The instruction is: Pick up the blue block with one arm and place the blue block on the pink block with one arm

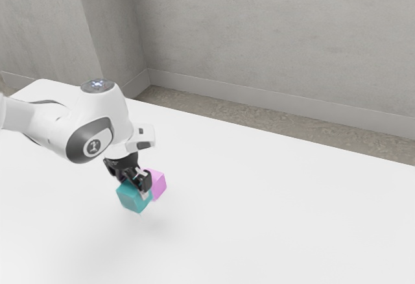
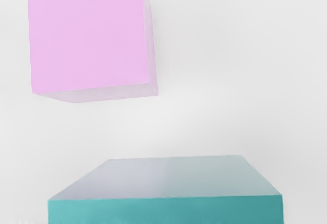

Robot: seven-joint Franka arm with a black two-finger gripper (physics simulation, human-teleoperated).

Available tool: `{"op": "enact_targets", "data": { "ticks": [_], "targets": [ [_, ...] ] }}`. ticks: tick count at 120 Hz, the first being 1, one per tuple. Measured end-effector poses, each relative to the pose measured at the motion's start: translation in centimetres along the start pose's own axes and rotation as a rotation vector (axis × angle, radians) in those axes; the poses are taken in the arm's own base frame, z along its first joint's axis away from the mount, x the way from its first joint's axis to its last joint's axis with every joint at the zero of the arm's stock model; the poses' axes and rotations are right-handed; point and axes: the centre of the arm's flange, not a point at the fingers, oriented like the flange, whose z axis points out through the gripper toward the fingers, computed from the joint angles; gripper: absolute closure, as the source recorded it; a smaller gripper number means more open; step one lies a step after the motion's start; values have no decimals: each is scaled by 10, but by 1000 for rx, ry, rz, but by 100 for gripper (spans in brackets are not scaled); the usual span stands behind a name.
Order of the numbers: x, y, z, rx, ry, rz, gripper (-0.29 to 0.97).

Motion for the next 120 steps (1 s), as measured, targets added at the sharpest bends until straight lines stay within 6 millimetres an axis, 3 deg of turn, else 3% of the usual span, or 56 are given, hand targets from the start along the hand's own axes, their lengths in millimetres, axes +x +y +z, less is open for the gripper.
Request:
{"op": "enact_targets", "data": {
  "ticks": [20,54,86,120],
  "targets": [
    [24,-24,-23,32,3,-17,37],
    [62,-44,-30,66,-44,-22,38],
    [85,-37,-26,74,-63,11,38],
    [95,-32,-14,56,-85,24,38]
  ]
}}
